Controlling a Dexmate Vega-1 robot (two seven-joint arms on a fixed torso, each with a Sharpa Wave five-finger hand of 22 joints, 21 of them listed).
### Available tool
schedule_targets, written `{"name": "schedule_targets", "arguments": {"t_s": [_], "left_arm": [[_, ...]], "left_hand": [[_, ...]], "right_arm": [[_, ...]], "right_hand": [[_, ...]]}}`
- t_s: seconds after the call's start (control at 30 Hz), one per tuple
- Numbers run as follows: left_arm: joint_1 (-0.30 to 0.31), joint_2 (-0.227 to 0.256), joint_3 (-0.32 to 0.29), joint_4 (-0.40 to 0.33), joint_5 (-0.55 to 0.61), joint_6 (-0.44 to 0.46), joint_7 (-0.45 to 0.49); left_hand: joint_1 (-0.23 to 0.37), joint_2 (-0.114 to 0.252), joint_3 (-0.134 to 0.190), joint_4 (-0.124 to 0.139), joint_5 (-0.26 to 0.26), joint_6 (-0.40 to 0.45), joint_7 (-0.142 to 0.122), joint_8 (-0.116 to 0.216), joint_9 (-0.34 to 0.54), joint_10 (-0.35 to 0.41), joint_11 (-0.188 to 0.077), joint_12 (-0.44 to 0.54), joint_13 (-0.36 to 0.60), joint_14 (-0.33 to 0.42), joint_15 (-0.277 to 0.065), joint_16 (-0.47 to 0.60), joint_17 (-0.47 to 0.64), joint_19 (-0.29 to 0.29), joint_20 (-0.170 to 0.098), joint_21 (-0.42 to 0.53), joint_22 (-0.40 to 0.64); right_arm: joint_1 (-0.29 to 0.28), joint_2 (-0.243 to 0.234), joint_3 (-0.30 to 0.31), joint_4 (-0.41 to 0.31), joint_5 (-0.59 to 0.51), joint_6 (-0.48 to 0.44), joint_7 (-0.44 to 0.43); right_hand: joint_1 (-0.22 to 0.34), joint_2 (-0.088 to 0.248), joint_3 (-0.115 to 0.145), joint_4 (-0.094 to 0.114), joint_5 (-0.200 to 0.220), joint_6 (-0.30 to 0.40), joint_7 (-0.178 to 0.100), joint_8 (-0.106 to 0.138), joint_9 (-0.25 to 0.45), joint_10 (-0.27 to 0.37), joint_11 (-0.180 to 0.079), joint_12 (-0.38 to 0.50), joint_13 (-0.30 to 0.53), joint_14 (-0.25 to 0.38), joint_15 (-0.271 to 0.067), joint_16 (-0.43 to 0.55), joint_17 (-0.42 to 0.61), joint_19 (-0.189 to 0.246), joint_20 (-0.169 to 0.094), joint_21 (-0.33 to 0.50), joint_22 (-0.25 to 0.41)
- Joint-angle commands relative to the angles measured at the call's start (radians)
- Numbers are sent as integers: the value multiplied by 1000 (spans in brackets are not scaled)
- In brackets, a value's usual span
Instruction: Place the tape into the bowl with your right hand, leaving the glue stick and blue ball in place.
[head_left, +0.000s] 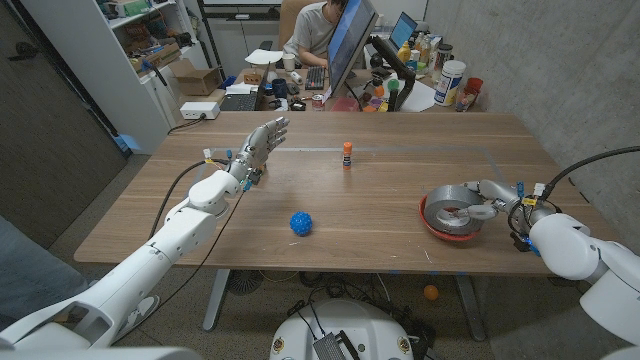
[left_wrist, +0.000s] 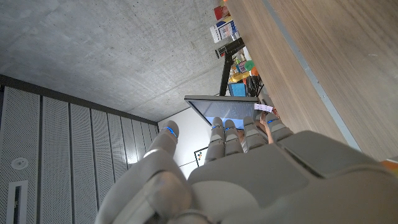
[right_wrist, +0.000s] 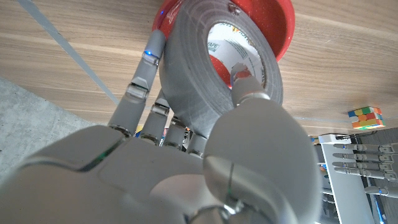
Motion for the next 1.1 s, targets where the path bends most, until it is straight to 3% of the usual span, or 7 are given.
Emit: {"name": "schedule_targets", "arguments": {"t_s": [0.03, 0.17, 0.37, 0.43, 0.73, 1.1], "left_arm": [[3, 0, -3, -1, -2, 0, 5], [3, -1, -4, -1, -1, -2, 7], [4, -1, -4, -4, 0, 0, 10], [4, 0, -4, -5, 1, 0, 11], [1, -1, 0, -7, 4, 7, 11], [-1, -4, 4, -3, 2, 11, 9]], "left_hand": [[3, -4, 0, -2, 7, 6, -1, -1, 3, 1, 9, 1, 2, -5, 4, 4, 4, -6, 6, 6, 4], [4, -4, 0, -2, 7, 7, -1, 0, 3, -2, 4, 0, 2, -5, 5, 4, 4, -6, 6, 6, 4], [4, -3, 0, -2, 7, 7, -1, 0, 3, 1, 8, 0, 2, -5, 5, 4, 4, -6, 7, 6, 4], [4, -3, 0, -2, 7, 7, -2, 0, 3, 0, 9, 0, 2, -5, 5, 4, 4, -6, 6, 6, 4], [4, -3, 0, -2, 7, 9, -4, 0, 3, 0, 6, 0, 2, -4, 6, 4, 4, -6, 7, 6, 4], [4, -3, 0, -2, 7, 7, -4, -1, 3, 1, 9, 1, 2, -5, 7, 4, 4, -6, 7, 6, 4]], "right_arm": [[31, -46, -4, 16, 32, -4, 70], [34, -51, -2, 23, 38, 9, 72], [36, -48, 7, 31, 45, 27, 74], [35, -49, 9, 33, 45, 33, 75], [32, -42, 24, 36, 53, 49, 87], [18, -27, 68, 37, 64, 90, 124]], "right_hand": [[-9, -20, -8, 3, 15, -49, 13, -29, -3, -52, 19, -14, -22, -64, 42, -31, -13, -73, 64, -49, -2], [-21, -30, -14, 4, 22, -88, 13, -41, -4, -98, 38, -19, -36, -123, 60, -49, -23, -111, 85, -81, -4], [-49, -43, -29, 14, 46, -134, 23, -47, -5, -173, 58, -23, -57, -196, 84, -57, -35, -149, 88, -121, -4], [-53, -47, -34, 15, 55, -157, 29, -50, -6, -192, 80, -23, -64, -216, 92, -58, -39, -158, 88, -132, -4], [-65, -58, -48, 20, 82, -213, 45, -53, -7, -268, 93, -25, -82, -277, 111, -58, -49, -184, 89, -164, -3], [-69, -58, -52, 22, 93, -202, 46, -41, -7, -267, 95, -15, -89, -285, 108, -52, -52, -195, 89, -176, -3]]}}
